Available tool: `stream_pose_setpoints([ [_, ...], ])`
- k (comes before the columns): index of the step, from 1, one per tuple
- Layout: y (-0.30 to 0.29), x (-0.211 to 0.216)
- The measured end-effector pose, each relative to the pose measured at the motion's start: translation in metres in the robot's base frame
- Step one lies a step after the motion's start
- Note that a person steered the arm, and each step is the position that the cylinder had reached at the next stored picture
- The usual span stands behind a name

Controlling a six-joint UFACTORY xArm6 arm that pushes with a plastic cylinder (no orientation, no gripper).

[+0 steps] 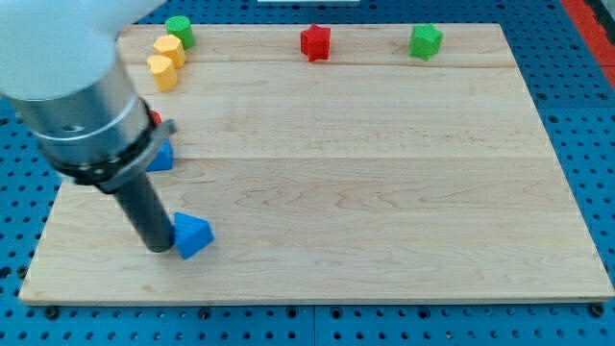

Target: Move the blue triangle towards right

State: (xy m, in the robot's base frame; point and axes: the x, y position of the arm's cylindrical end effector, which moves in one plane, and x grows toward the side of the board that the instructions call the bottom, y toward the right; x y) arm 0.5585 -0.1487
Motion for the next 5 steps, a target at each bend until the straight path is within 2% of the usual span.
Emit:
stream_pose_setpoints([
  [5,-0.0035,0.0118],
])
